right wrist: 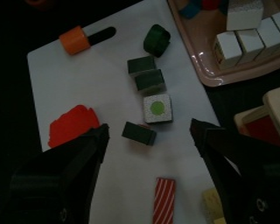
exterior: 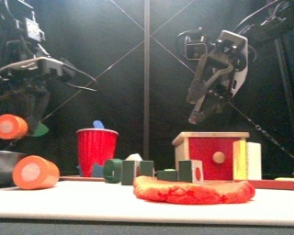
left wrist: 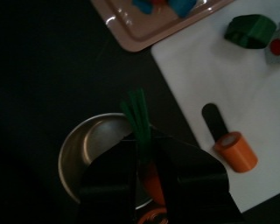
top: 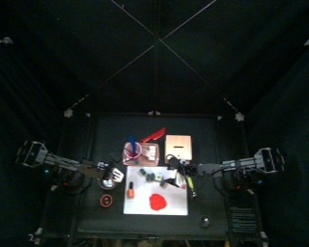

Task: Put carrot top into soy sauce bowl

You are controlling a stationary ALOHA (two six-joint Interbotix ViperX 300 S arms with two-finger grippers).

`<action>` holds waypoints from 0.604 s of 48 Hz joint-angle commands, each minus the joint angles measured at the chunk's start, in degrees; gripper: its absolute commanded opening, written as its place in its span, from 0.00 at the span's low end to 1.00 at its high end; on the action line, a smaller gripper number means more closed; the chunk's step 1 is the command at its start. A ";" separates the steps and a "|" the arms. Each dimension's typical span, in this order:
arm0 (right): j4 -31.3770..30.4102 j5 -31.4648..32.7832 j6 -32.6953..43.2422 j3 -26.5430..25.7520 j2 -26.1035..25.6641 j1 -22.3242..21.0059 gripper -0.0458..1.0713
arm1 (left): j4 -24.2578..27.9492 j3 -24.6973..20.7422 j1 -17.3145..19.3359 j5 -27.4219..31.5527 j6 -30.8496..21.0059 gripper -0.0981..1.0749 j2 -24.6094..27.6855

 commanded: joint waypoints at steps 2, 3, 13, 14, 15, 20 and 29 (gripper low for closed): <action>0.44 -0.35 0.09 -1.14 -1.23 -0.18 0.96 | -1.23 2.02 -0.18 1.14 0.00 0.56 -4.39; 0.44 -0.44 0.09 -1.14 -1.23 -0.18 0.96 | -1.32 2.55 -0.18 1.32 0.09 0.56 -4.83; 0.88 -1.14 0.09 -1.14 -1.14 -0.18 0.96 | -3.08 6.86 -0.18 -1.14 -0.18 0.57 -6.42; 0.88 -1.14 0.09 -1.14 -1.05 -0.18 0.96 | -3.34 7.03 -0.18 -1.58 -0.18 0.58 -6.42; 0.88 -1.14 0.09 -1.23 -1.05 -0.26 0.96 | -3.43 7.21 -0.18 -2.02 -0.18 0.58 -6.33; 0.88 -1.14 0.09 -1.41 -0.88 -0.35 0.96 | -3.60 7.65 -0.18 -2.99 -0.18 0.60 -5.89; 1.41 -1.14 0.09 -1.49 -0.79 -0.35 0.96 | -3.69 8.17 -0.18 -2.99 -0.18 0.68 -5.45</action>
